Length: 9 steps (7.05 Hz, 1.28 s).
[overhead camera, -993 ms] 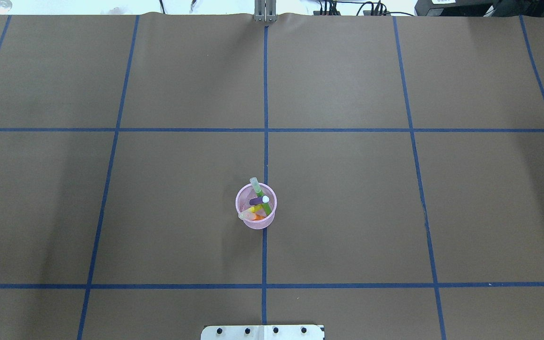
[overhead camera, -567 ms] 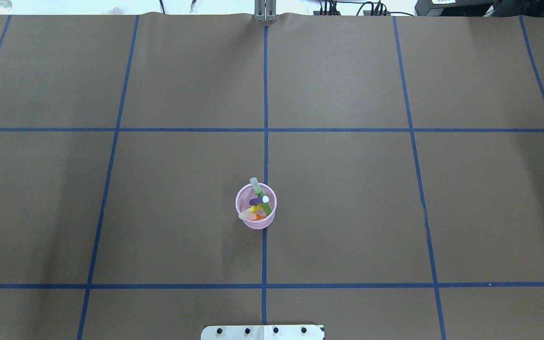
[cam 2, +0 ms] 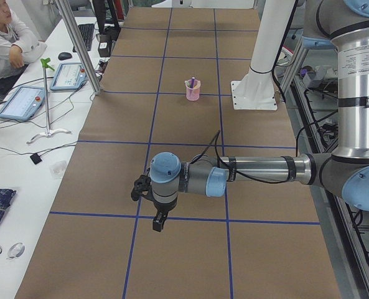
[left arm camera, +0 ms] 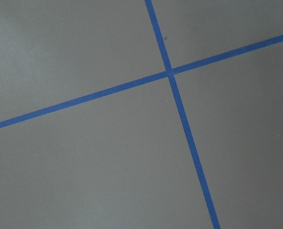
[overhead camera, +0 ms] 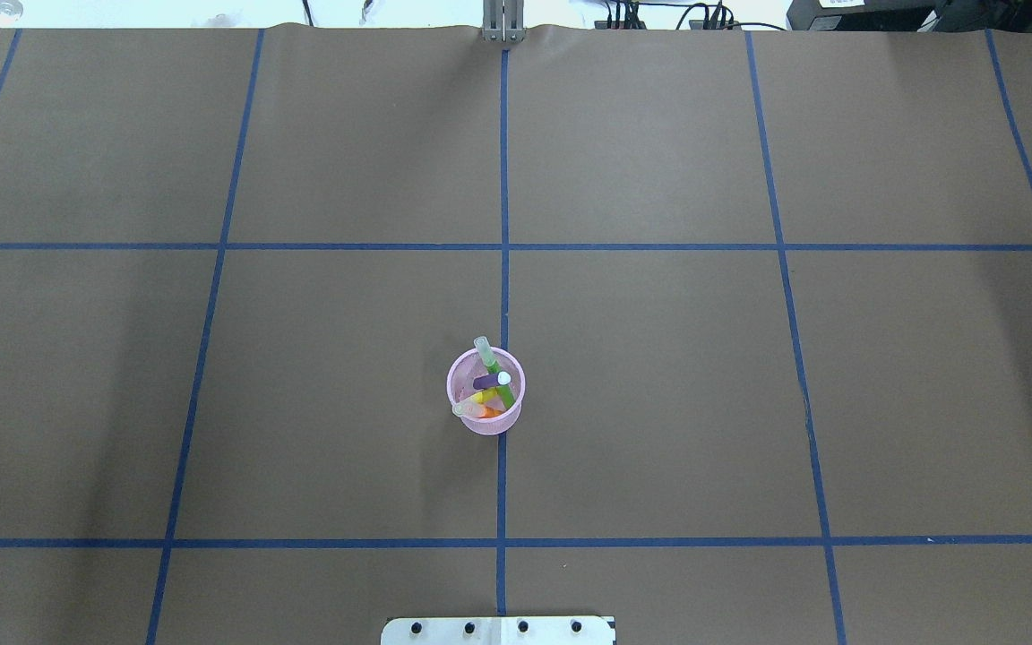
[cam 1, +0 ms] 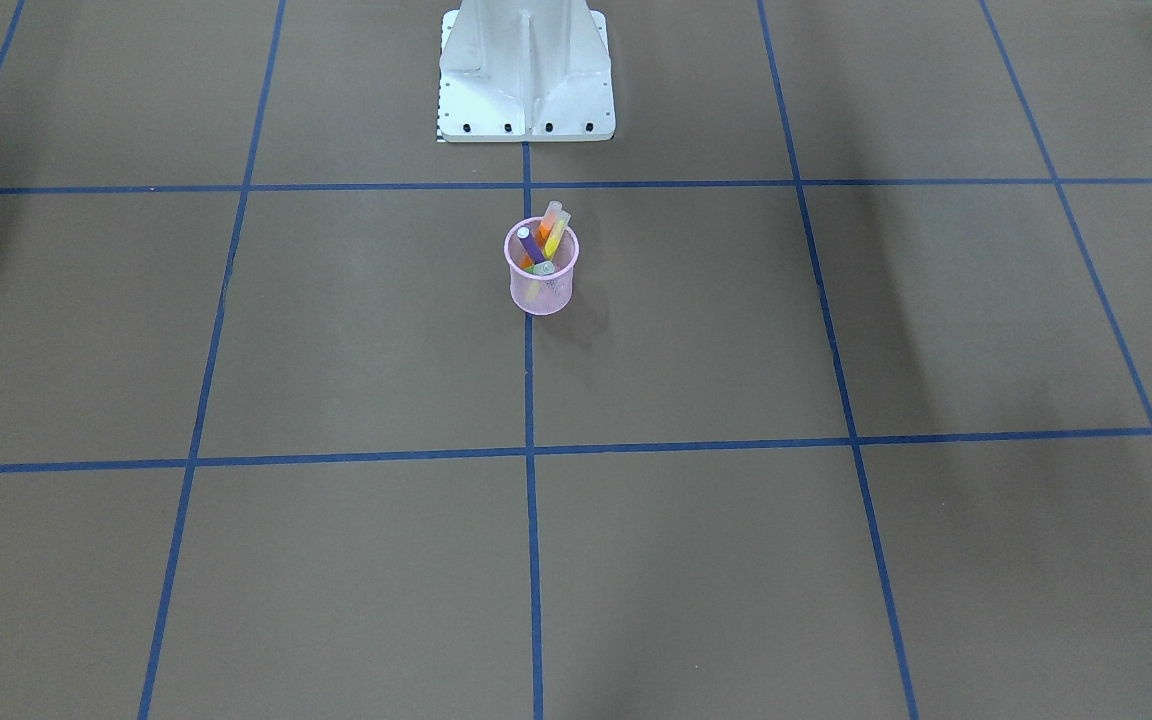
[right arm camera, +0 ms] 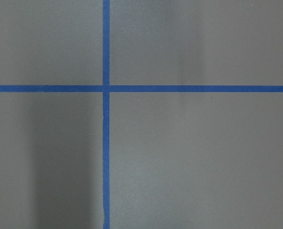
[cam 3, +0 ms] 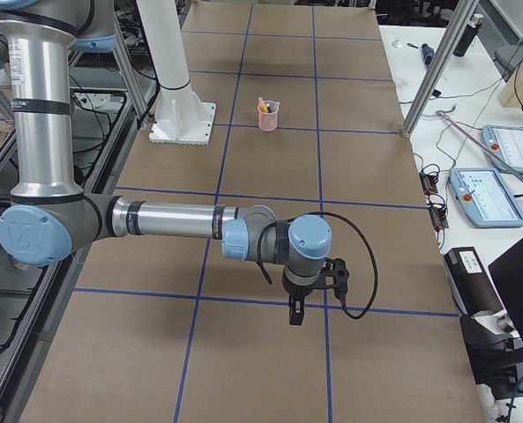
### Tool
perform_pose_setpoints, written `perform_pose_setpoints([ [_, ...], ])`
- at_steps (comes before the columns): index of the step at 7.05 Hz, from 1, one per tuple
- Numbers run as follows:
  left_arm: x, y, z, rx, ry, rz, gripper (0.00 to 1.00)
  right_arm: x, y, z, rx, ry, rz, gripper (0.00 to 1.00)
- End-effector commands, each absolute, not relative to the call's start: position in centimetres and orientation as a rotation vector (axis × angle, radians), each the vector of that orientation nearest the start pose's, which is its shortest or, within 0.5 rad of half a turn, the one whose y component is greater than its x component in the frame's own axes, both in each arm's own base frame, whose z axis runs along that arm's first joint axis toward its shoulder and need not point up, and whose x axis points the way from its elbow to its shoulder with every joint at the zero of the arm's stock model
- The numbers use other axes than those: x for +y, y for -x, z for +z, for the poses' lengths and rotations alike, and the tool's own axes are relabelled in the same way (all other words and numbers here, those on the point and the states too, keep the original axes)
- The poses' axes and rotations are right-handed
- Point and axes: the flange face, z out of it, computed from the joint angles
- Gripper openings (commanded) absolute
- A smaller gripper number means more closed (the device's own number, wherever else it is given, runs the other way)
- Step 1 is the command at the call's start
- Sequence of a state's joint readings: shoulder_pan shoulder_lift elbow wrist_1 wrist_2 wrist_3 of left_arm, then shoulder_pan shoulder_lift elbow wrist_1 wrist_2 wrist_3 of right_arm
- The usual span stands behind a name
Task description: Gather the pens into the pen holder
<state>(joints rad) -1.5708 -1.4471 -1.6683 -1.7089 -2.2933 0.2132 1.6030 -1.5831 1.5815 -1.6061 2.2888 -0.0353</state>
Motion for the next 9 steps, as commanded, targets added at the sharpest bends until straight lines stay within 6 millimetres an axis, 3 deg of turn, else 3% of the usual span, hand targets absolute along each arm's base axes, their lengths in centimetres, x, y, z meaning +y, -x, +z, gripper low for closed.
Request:
perform_pose_setpoints([
  [1,-44.6,6.73,65.81,0.71,-0.182,0.244,1.0,-48.14,-8.33,66.67,-0.719,0.011,0.01,1.0],
  [9,-43.71,6.69,66.43,0.717,-0.169,0.24,1.0,-47.98,-8.49,66.96,-0.697,0.015,0.011,1.0],
])
